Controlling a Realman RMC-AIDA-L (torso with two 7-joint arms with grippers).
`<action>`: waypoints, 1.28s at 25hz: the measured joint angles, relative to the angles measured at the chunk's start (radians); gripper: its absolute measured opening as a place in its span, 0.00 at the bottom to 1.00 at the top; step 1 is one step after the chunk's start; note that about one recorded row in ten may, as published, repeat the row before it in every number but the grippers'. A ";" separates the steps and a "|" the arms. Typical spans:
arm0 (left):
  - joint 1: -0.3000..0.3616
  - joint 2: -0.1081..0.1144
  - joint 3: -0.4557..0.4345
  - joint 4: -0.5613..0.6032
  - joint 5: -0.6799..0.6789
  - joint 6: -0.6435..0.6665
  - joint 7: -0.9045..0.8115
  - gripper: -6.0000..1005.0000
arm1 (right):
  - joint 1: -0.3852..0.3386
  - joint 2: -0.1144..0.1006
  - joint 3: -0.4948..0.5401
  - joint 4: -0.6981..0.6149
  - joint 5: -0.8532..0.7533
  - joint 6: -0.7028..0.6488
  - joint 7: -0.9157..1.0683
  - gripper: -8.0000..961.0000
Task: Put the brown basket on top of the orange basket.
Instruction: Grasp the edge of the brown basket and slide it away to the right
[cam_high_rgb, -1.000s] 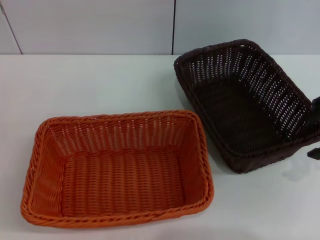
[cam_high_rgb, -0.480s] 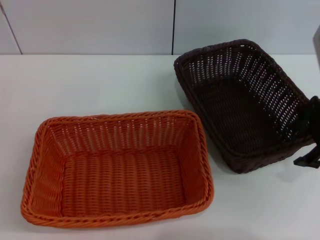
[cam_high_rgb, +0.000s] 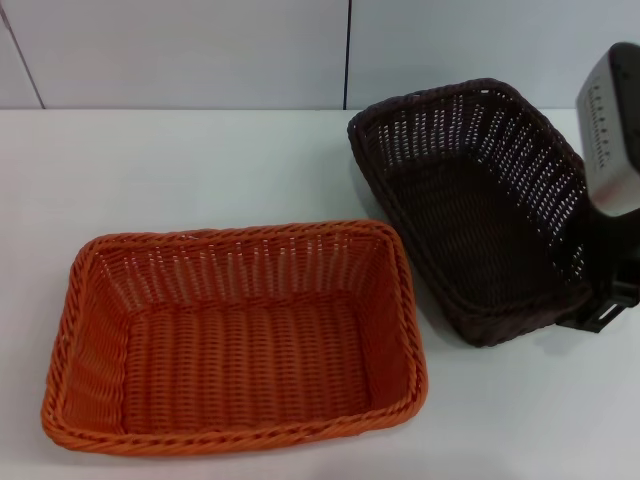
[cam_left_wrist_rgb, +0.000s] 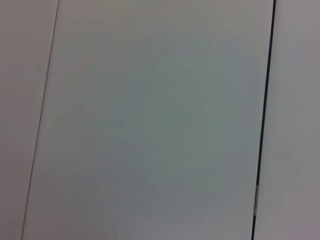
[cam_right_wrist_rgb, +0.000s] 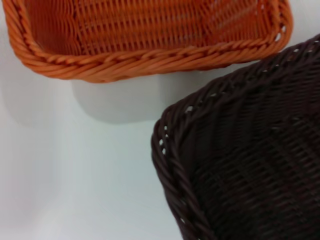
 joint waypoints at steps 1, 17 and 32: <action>0.000 0.000 0.000 0.000 0.000 0.000 0.000 0.78 | 0.000 0.000 0.000 0.000 0.000 0.000 0.000 0.85; 0.000 0.003 -0.001 0.016 -0.006 0.001 0.000 0.78 | 0.006 0.036 -0.049 0.099 -0.019 0.140 -0.007 0.79; 0.000 0.003 0.002 0.018 -0.007 0.000 0.000 0.78 | -0.015 0.040 -0.079 0.051 -0.047 0.107 -0.023 0.39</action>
